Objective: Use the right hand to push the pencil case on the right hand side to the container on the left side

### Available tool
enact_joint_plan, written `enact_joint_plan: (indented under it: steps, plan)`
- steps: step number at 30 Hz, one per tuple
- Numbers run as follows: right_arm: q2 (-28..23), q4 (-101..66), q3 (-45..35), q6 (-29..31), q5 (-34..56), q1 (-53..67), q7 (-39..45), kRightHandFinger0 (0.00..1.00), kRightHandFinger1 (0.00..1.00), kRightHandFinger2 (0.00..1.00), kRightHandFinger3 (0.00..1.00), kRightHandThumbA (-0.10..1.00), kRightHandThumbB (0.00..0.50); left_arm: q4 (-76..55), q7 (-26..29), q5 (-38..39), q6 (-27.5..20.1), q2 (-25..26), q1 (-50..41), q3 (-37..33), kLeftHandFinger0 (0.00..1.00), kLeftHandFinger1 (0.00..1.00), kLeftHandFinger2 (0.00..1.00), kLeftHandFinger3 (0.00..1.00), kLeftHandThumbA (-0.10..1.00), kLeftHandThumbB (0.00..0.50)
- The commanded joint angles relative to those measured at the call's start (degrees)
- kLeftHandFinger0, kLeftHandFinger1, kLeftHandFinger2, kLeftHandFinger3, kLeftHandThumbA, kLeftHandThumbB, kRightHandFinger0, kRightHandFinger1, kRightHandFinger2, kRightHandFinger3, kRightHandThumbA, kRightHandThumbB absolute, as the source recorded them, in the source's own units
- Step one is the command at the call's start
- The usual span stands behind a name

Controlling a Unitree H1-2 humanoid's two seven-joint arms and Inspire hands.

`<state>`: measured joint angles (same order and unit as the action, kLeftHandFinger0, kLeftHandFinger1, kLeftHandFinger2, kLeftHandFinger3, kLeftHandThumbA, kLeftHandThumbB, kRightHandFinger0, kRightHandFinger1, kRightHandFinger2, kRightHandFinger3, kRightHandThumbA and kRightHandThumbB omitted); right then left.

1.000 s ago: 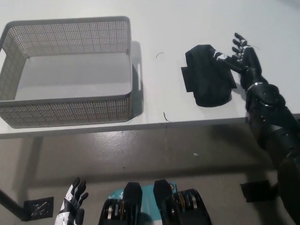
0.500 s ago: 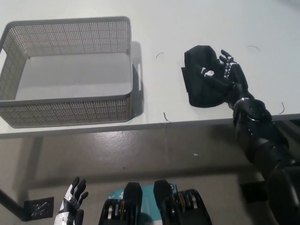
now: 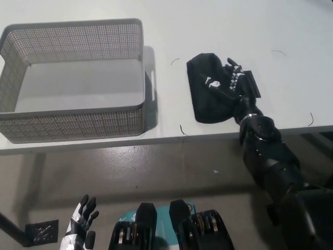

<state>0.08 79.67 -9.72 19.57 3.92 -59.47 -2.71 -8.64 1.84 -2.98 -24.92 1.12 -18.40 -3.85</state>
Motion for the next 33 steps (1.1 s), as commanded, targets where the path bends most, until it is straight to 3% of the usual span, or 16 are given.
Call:
enact_joint_plan:
  steps: [1,2,8,13,19,27,33]
  plan:
    - [2.9,0.6,0.9,0.3,0.3,-3.3,0.5,1.00,1.00,1.00,1.00,1.00,0.278,-1.5,-0.7,0.6,-1.7,0.0,0.0,-0.2,1.00,1.00,1.00,1.00,0.87,0.123]
    - [3.4,0.6,0.5,0.1,0.8,-3.7,0.6,1.00,1.00,1.00,1.00,1.00,0.285,-1.3,-0.7,0.6,-1.8,0.0,0.2,-0.2,1.00,1.00,1.00,1.00,0.87,0.126]
    - [6.0,0.5,0.0,0.0,1.9,-4.7,0.7,1.00,1.00,1.00,1.00,1.00,0.202,-1.6,-0.7,0.7,-1.7,0.0,0.4,-0.1,1.00,1.00,1.00,1.00,0.87,0.132]
    - [8.3,0.7,0.4,0.8,1.4,-5.4,0.5,1.00,1.00,1.00,1.00,1.00,0.233,-2.0,-1.0,1.1,-1.9,0.3,0.4,-0.1,1.00,1.00,1.00,1.00,0.87,0.125]
    - [10.9,0.5,-0.5,1.0,2.6,-6.7,0.6,1.00,1.00,1.00,1.00,1.00,0.198,-2.0,-1.0,0.7,-2.0,0.6,1.0,0.1,1.00,1.00,1.00,1.00,0.87,0.114]
    - [14.0,0.4,0.2,0.9,2.4,-7.3,-1.9,1.00,1.00,1.00,1.00,1.00,0.222,-2.3,-1.2,0.7,-2.0,0.4,1.5,0.2,1.00,1.00,1.00,1.00,0.87,0.114]
    - [12.6,0.4,0.8,1.2,2.1,-7.2,-0.7,1.00,1.00,1.00,1.00,1.00,0.218,-2.4,-1.3,0.6,-1.9,0.6,1.8,0.5,1.00,1.00,1.00,1.00,0.87,0.115]
